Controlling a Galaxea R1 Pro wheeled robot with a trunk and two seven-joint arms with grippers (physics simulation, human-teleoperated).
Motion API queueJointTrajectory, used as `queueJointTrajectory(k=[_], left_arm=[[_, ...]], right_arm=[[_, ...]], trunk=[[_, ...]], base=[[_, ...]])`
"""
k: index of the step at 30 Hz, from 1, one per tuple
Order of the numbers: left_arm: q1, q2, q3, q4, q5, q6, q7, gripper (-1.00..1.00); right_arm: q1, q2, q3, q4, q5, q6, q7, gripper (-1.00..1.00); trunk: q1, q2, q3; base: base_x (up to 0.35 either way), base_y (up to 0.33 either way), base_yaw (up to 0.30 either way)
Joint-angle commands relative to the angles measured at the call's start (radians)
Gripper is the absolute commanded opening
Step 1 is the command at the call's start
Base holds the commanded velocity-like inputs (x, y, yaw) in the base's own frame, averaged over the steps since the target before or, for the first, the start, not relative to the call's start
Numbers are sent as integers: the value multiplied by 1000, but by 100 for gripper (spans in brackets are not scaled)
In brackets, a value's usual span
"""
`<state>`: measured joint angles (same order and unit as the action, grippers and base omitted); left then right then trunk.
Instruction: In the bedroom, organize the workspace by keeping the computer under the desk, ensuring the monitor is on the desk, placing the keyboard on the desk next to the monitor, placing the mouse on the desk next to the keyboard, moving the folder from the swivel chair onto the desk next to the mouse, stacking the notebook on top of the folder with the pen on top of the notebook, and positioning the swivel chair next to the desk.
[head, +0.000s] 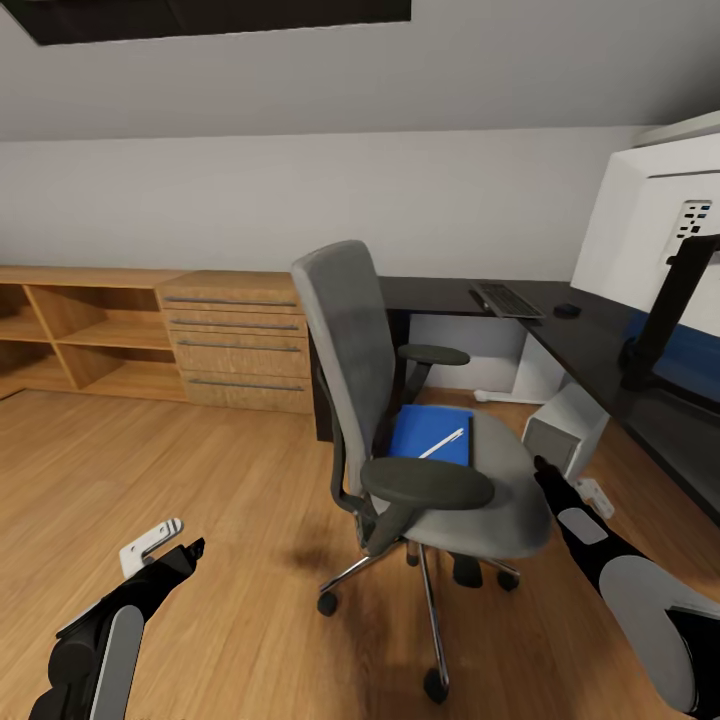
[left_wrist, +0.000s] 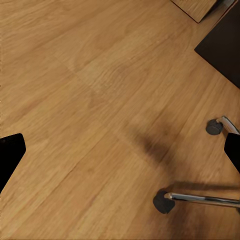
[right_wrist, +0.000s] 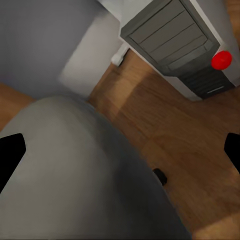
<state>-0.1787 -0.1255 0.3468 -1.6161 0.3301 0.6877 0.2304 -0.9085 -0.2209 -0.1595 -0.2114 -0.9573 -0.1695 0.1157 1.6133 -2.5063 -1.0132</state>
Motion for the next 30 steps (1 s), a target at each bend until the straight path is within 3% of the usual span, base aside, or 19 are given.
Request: queueJointTrajectory(k=[1,23,30], left_arm=[[-1,-1,1,-1,10,4,7,100],[-1,0,1,-1,10,4,7,100],[-1,0,1,-1,10,4,7,100]], right_arm=[[-1,0,-2,2,-11,-2,8,100],[-1,0,-1,2,-11,-4,15,100],[-1,0,-1,1,-9,-4,28,100]], trunk=[[0,0,-1],[0,0,-3],[0,0,-3]], base=[[0,0,129],[0,0,266],[0,0,71]])
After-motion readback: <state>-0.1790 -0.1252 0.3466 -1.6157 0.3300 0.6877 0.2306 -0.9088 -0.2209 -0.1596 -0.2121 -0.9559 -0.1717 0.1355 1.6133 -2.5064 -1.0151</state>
